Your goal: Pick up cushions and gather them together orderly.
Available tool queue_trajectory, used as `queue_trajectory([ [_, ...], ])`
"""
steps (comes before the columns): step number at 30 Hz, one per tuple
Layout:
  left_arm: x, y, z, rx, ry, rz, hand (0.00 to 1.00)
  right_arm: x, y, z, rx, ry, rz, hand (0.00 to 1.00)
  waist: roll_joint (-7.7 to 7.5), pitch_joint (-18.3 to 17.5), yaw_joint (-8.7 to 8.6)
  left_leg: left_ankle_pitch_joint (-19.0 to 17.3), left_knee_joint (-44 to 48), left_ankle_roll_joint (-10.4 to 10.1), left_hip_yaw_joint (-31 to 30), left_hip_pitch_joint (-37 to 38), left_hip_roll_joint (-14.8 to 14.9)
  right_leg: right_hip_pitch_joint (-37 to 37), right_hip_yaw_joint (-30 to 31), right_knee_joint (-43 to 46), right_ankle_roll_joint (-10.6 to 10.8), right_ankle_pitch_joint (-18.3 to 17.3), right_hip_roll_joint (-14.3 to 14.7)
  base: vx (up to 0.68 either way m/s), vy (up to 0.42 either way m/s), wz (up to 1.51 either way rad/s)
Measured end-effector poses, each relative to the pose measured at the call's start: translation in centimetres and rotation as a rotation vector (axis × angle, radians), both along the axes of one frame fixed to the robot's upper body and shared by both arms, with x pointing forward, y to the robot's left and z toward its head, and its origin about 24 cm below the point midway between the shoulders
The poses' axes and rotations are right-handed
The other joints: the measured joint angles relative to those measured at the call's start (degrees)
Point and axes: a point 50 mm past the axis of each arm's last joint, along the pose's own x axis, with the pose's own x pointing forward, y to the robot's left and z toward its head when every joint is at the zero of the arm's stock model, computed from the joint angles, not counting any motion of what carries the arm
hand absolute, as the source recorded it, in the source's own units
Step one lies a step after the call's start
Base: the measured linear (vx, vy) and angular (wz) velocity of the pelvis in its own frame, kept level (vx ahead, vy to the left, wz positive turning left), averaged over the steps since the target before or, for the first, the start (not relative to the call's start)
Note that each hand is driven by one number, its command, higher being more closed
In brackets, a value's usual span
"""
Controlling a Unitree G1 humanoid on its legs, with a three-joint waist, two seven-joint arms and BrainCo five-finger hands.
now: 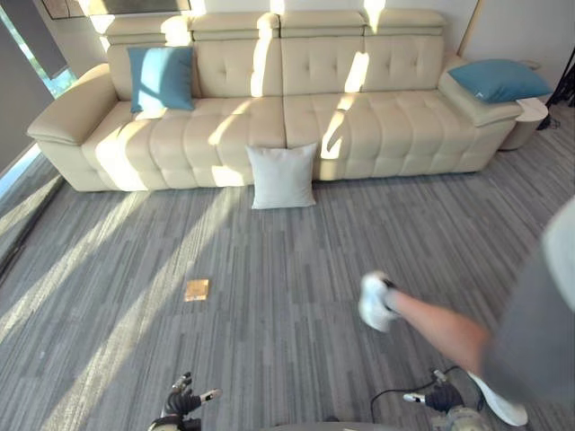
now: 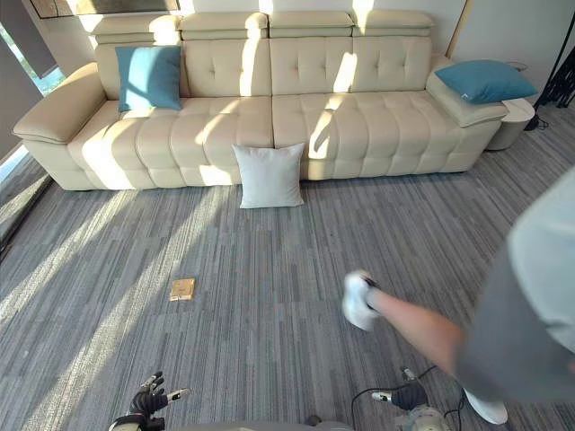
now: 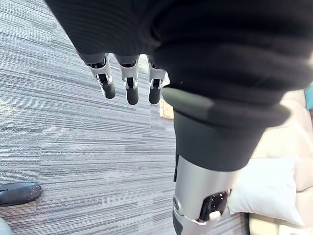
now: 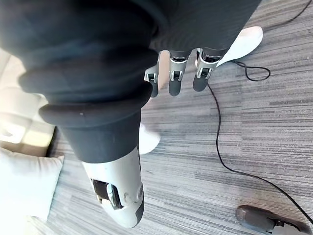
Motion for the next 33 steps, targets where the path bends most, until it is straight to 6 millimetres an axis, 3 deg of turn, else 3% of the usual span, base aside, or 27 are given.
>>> queue_trajectory([
  [17, 0.3, -0.1, 0.1, -0.01, -0.017, 0.007, 0.0, -0.7, -0.6, -0.2, 0.073, -0.018, -0.15, 0.0, -0.09, 0.05, -0.35, -0.8, -1.5, -0.54, -0.34, -1.15, 0.06, -2.26, -0.35, 1.36, 0.09, -2.89, 0.09, 0.04, -0.007, 0.01],
  [24, 1.8, -0.4, 0.6, -0.015, -0.067, -0.01, 0.0, 1.5, -0.5, 0.3, 0.1, -0.087, -0.182, 0.0, -0.26, 0.62, 0.29, -6.85, 5.7, -0.48, 2.26, -4.47, 0.72, -3.86, 1.67, 3.23, 0.27, -5.08, 0.38, 0.11, 0.001, -0.17],
  [26, 2.7, -0.7, 1.0, -0.023, -0.107, -0.019, 0.0, 2.9, -0.4, 0.7, 0.104, -0.12, -0.176, 0.0, 0.25, 1.05, 0.37, -9.58, 9.37, 0.73, 2.98, -7.29, 0.87, -6.5, 2.67, 5.82, 0.76, -6.76, 0.38, 0.09, 0.022, -0.27],
  [27, 3.0, -0.8, 1.2, -0.029, -0.124, -0.016, 0.0, 3.3, -0.3, 0.8, 0.107, -0.131, -0.177, 0.0, 0.49, 1.24, 0.51, -11.09, 11.21, 1.21, 3.46, -8.12, 0.85, -8.35, 3.27, 9.3, 1.47, -8.74, 0.27, 0.1, 0.057, -0.29],
  [28, 3.5, -0.8, 1.5, -0.028, -0.151, -0.02, 0.0, 3.5, -0.1, 0.8, 0.115, -0.136, -0.179, 0.0, 0.6, 1.71, 0.81, -13.99, 13.73, 2.04, 4.19, -8.72, 0.43, -11.51, 3.46, 18.1, 4.3, -13.24, -0.52, 0.11, 0.074, -0.27],
  [29, 3.7, -0.9, 1.6, -0.031, -0.161, -0.021, 0.0, 3.4, 0.0, 0.8, 0.119, -0.136, -0.183, 0.0, 0.62, 1.88, 0.92, -15.14, 14.58, 2.35, 4.21, -8.43, 0.22, -13.41, 3.17, 23.1, 5.49, -14.68, -0.84, 0.14, 0.106, -0.18],
  [30, 4.0, -1.0, 1.8, -0.032, -0.178, -0.033, 0.0, 3.3, 0.5, 0.6, 0.134, -0.137, -0.181, 0.0, 0.74, 2.18, 0.95, -16.88, 15.37, 3.09, 3.31, -7.06, -0.52, -18.68, 1.82, 35.83, 6.28, -15.49, -1.81, 0.23, 0.1, 0.15],
  [31, 4.5, -0.9, 2.1, -0.02, -0.188, -0.066, 0.0, 3.0, 1.2, 0.3, 0.152, -0.123, -0.176, 0.0, 0.13, 2.92, 0.17, -17.57, 15.42, 4.11, 2.5, -4.79, -1.52, -23.68, -0.8, 47.61, 5.61, -16.31, -3.38, 0.31, 0.093, 0.29],
  [33, 4.7, -1.0, 2.1, -0.018, -0.187, -0.078, 0.0, 2.7, 1.8, 0.0, 0.163, -0.103, -0.158, 0.0, 0.68, 3.85, 0.0, -18.42, 14.71, 4.4, 1.72, -1.74, -1.64, -27.61, -3.68, 51.15, 3.19, -18.0, -4.27, 0.44, 0.078, 0.31],
])
